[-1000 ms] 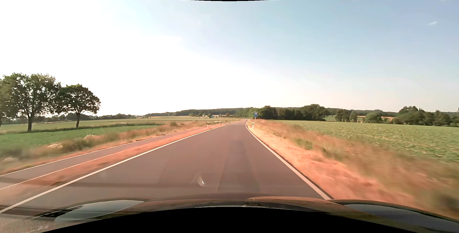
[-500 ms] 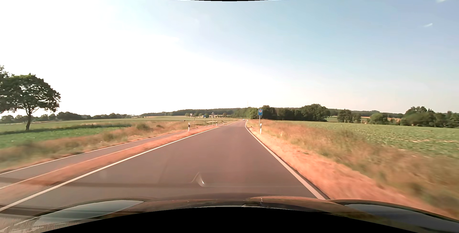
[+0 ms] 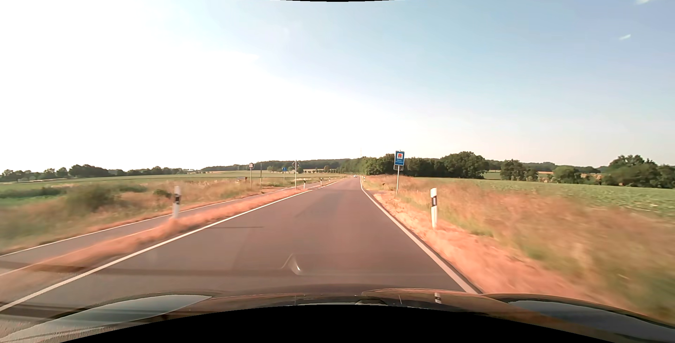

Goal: Follow the waypoints while adhering to traffic rules and regulations

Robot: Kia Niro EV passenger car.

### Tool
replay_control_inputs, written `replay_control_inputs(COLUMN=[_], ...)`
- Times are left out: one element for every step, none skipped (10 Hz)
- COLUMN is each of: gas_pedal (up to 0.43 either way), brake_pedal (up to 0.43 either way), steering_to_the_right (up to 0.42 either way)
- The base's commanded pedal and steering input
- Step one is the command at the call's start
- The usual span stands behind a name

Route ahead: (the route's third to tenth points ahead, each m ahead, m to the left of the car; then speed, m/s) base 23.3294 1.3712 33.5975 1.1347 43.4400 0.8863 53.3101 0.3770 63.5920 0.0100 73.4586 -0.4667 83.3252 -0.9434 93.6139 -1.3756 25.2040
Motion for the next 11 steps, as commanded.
replay_control_inputs(gas_pedal=[0.22, 0.22, 0.22, 0.169, 0.008, 0.0, 0.0, 0.0, 0.0, 0.079, 0.13], brake_pedal=[0.0, 0.0, 0.0, 0.0, 0.0, 0.0, 0.0, 0.0, 0.0, 0.0, 0.0], steering_to_the_right=[0.007, 0.008, 0.007, 0.006, 0.004, 0.002, 0.0, 0.003, 0.008, 0.011, 0.011])
